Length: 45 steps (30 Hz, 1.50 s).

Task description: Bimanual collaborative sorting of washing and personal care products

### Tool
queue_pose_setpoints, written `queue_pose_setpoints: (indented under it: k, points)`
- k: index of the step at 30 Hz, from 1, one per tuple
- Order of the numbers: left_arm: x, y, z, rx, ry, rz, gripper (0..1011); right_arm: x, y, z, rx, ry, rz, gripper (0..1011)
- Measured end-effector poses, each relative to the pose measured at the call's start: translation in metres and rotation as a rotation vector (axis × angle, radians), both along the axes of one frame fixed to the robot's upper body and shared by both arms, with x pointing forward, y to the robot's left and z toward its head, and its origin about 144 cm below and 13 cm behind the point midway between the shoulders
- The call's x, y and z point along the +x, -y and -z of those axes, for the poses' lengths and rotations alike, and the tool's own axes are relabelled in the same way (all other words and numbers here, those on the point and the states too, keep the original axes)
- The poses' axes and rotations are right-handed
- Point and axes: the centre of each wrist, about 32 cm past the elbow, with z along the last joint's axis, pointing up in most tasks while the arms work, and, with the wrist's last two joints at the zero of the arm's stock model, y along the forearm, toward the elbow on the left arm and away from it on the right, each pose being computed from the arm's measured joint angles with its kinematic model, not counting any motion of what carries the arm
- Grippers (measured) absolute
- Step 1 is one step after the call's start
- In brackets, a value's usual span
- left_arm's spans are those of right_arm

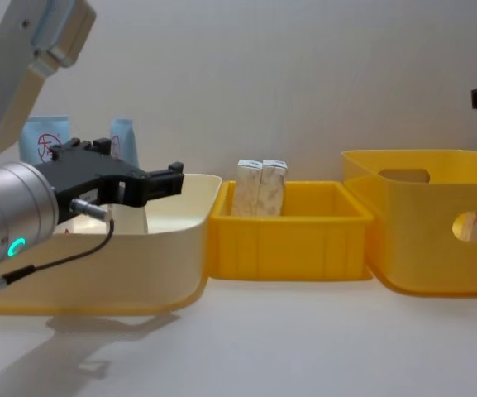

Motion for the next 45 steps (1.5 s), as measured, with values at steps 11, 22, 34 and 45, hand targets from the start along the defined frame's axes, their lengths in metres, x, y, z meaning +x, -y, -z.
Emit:
queue_pose_setpoints:
  k: [11, 22, 34, 45]
  points:
    - [0.024, -0.009, -0.004, -0.023, -0.01, -0.006, 1003, 0.0, 0.0, 0.0, 0.0, 0.0, 0.0, 1001]
    - [0.047, -0.017, -0.008, -0.017, -0.041, 0.003, 1003, 0.0, 0.0, 0.0, 0.0, 0.0, 0.0, 1001]
    - [0.067, -0.021, -0.01, -0.012, -0.073, 0.012, 1003, 0.0, 0.0, 0.0, 0.0, 0.0, 0.0, 1001]
    - [0.081, -0.022, -0.013, 0.0, -0.092, 0.009, 1003, 0.0, 0.0, 0.0, 0.0, 0.0, 0.0, 1001]
